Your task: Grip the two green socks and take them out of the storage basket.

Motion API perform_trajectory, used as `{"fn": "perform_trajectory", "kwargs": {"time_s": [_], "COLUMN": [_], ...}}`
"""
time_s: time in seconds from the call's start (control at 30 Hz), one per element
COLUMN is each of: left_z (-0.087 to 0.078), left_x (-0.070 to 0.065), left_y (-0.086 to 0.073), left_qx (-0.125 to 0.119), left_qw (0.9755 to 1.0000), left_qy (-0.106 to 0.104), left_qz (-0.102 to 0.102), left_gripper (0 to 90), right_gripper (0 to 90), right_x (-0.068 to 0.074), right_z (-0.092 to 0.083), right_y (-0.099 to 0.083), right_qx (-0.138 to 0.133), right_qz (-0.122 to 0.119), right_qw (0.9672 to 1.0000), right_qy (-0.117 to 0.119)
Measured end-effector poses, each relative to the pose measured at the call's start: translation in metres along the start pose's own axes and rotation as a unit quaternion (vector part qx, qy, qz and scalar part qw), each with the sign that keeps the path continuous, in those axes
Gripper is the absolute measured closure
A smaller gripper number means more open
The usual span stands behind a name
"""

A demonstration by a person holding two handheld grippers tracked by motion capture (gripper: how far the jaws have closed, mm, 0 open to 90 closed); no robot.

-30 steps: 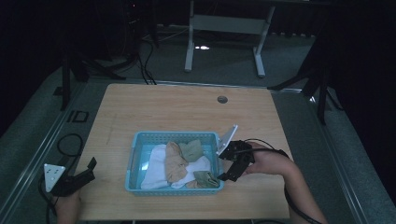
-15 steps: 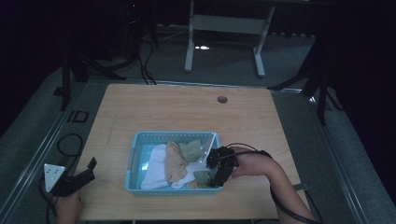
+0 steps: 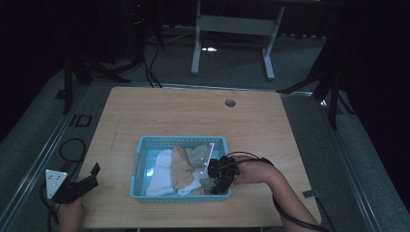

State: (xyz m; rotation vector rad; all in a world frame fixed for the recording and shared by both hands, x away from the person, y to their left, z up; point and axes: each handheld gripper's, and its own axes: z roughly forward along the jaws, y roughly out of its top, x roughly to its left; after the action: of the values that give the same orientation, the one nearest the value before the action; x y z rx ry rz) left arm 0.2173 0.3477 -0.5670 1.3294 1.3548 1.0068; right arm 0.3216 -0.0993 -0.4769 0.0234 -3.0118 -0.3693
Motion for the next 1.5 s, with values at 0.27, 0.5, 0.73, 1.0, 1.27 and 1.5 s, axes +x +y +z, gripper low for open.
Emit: {"fn": "perform_trajectory", "kwargs": {"time_s": [0.27, 0.5, 0.73, 1.0, 1.27, 1.5], "left_z": [0.000, 0.000, 0.000, 0.000, 0.000, 0.000], "left_x": [0.000, 0.000, 0.000, 0.000, 0.000, 0.000], "left_y": [0.000, 0.000, 0.000, 0.000, 0.000, 0.000], "left_qx": [0.000, -0.001, -0.002, -0.002, -0.001, 0.001], "left_qw": [1.0000, 1.0000, 1.0000, 1.0000, 1.0000, 1.0000], "left_qy": [0.000, -0.001, 0.000, 0.001, 0.001, 0.002], "left_qz": [0.000, -0.001, -0.001, 0.001, 0.000, 0.002], "left_gripper": [1.4, 1.4, 1.5, 1.5, 1.5, 1.5], "right_gripper": [74.7, 80.9, 80.8, 80.7, 80.7, 80.7], "right_x": [0.000, 0.004, 0.006, 0.004, -0.001, -0.008], "right_z": [0.009, -0.001, -0.020, -0.056, -0.090, -0.111], "right_y": [0.002, 0.006, 0.009, 0.001, -0.014, -0.034], "right_qx": [0.017, 0.008, -0.004, -0.052, -0.080, -0.114], "right_qz": [-0.006, -0.018, -0.022, -0.011, 0.021, 0.049], "right_qw": [0.9998, 0.9996, 0.9991, 0.9960, 0.9900, 0.9829], "right_qy": [-0.007, -0.019, -0.035, -0.072, -0.114, -0.136]}}
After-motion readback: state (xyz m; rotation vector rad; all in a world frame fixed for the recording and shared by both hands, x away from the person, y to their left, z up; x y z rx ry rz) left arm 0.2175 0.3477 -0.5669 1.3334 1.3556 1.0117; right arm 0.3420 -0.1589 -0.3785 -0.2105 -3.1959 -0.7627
